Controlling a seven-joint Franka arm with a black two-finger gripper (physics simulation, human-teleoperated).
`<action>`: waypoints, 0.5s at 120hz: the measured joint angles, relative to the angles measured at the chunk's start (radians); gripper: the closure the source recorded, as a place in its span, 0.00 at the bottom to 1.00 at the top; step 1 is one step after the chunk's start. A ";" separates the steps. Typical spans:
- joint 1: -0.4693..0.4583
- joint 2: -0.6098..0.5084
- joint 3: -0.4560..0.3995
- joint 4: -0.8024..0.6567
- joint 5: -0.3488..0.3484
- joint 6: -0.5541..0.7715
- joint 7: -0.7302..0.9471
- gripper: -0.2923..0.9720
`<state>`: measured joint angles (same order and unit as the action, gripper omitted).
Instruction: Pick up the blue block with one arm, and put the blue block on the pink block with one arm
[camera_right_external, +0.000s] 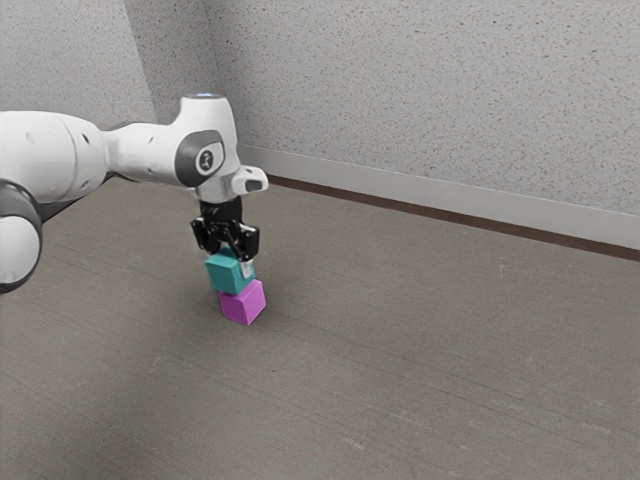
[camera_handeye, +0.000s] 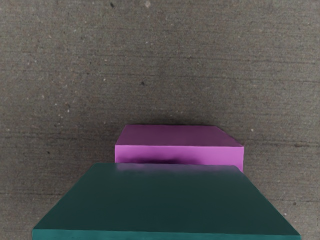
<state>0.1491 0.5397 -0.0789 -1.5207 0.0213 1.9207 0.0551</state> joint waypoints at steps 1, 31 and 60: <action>0.000 0.000 0.000 0.000 0.000 0.001 0.000 0.49; -0.008 0.005 -0.011 0.002 0.000 0.015 0.005 0.49; -0.008 0.007 -0.010 0.002 0.001 0.020 0.007 0.49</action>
<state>0.1413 0.5462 -0.0886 -1.5190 0.0226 1.9403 0.0626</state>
